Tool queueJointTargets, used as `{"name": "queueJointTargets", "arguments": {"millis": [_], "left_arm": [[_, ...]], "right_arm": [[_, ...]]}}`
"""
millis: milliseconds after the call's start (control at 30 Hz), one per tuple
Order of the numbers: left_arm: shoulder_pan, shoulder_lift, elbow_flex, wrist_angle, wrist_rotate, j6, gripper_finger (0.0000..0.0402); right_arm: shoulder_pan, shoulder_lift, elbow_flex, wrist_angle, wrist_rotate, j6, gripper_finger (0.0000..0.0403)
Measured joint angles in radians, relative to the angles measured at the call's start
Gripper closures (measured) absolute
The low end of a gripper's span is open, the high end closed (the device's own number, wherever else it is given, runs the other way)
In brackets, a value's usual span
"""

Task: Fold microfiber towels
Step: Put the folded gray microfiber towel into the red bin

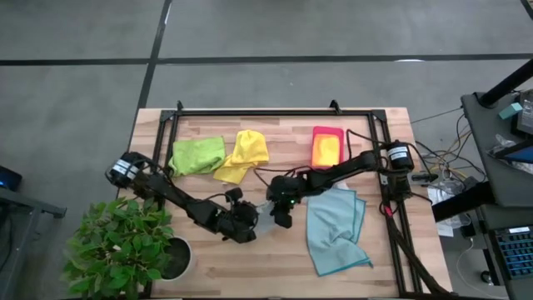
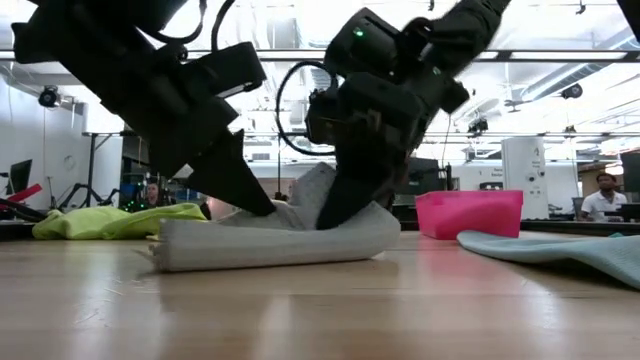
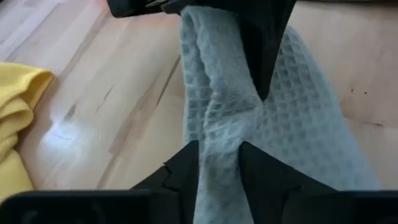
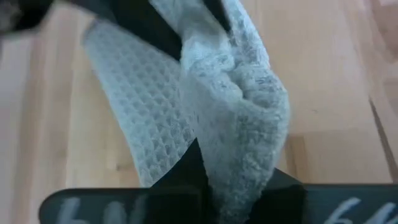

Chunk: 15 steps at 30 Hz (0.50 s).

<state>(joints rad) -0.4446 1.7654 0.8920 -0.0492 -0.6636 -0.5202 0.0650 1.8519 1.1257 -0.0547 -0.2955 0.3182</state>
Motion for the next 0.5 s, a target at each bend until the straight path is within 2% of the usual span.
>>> {"name": "queueJointTargets", "arguments": {"millis": [133,300,500], "left_arm": [[0.0,-0.019,0.0,-0.031,0.002,0.032,0.0283],[0.0,-0.067,0.0,-0.093,0.003,0.038,0.028],[0.0,-0.132,-0.007,-0.127,0.003,0.039,0.028]], "right_arm": [[0.0,0.0,0.082,-0.155,0.008,-0.087,0.0384],[-0.012,-0.009,0.184,-0.362,0.017,-0.19,0.0384],[-0.045,-0.031,0.31,-0.677,0.125,-0.286,0.0385]]}}
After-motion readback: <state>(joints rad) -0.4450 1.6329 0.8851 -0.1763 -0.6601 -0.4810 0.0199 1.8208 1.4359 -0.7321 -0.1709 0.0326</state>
